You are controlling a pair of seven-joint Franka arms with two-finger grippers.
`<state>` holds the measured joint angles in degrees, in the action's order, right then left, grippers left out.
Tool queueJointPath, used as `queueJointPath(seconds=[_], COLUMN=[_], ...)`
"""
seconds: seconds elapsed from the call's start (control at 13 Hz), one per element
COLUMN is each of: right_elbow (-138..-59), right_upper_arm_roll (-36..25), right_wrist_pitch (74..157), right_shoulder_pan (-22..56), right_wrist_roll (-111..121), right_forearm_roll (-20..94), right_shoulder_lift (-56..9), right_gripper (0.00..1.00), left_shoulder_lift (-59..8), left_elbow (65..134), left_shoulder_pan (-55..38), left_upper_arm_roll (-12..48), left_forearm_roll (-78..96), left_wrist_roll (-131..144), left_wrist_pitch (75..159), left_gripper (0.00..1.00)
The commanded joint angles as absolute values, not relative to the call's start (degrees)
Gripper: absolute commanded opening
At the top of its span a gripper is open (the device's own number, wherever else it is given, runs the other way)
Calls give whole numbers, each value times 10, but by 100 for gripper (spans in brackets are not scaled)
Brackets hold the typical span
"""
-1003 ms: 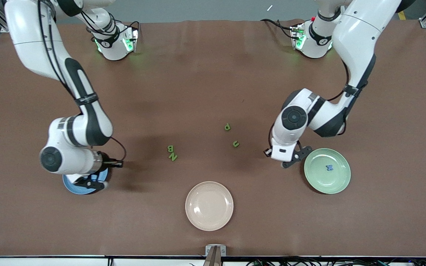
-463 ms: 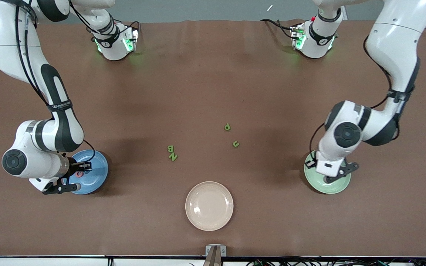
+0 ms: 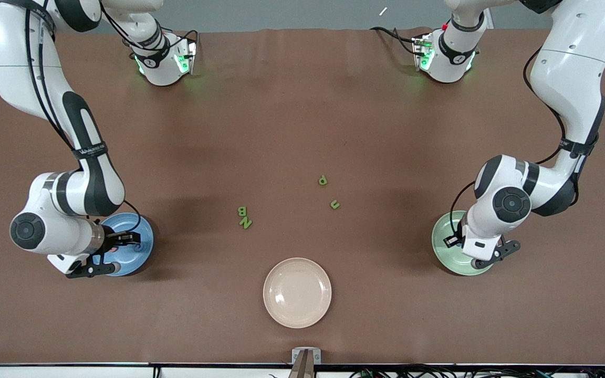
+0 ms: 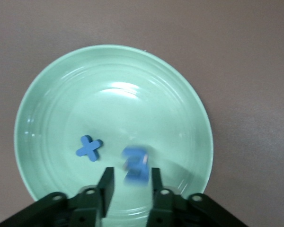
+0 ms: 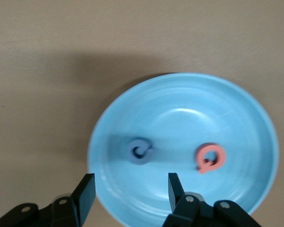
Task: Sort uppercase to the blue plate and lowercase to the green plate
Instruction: 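Reach the right gripper to green B while the left gripper reaches green n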
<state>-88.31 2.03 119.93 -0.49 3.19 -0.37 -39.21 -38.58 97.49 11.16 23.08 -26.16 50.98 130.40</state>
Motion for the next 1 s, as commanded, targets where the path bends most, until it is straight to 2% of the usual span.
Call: queueJointPath(seconds=[0.0, 0.15, 0.31, 0.46, 0.93], right_elbow=[-887, -890, -893, -892, -967], right_upper_arm_roll=[38, 46, 51, 50, 50], right_wrist_pitch=[1181, 1182, 1185, 1192, 1311], right_shoulder_pan=[34, 61, 98, 137, 206], right_wrist_roll=[-59, -67, -66, -66, -116], right_forearm_roll=[-4, -1, 21, 26, 39], right_shoulder_lift=[-388, -388, -388, -388, -389], right_gripper=[70, 71, 72, 73, 76], left_shoulder_lift=[-384, -365, -359, -364, -389], left_elbow=[960, 966, 960, 961, 960], left_shoulder_pan=[109, 102, 95, 84, -24], left_upper_arm_roll=[235, 242, 296, 329, 330], left_forearm_roll=[-270, -263, -244, -242, -249], left_wrist_roll=[515, 520, 563, 654, 813], left_wrist_pitch=[1297, 1282, 1237, 1236, 1254], left_gripper=[100, 100, 100, 99, 95])
